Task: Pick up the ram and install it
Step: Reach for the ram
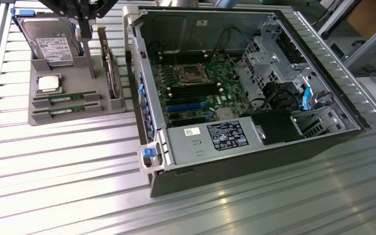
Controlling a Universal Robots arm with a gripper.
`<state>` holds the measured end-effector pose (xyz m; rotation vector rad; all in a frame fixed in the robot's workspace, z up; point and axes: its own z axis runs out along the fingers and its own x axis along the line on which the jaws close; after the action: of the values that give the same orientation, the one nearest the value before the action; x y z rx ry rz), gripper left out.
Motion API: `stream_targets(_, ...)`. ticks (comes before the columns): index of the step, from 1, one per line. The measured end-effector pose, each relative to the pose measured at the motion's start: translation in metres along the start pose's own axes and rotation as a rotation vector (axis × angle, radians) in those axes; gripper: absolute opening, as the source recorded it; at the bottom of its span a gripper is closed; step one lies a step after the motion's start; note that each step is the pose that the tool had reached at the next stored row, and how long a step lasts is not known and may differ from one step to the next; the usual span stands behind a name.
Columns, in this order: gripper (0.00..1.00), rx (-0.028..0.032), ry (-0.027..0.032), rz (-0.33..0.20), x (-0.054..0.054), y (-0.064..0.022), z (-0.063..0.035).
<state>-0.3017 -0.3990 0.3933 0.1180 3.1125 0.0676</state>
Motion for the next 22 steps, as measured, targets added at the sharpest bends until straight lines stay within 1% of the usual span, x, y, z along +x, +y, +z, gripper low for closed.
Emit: stream_targets(22, 0.10, 0.0000, 0.0000, 0.000, 0.026, -0.0019, -0.0007)
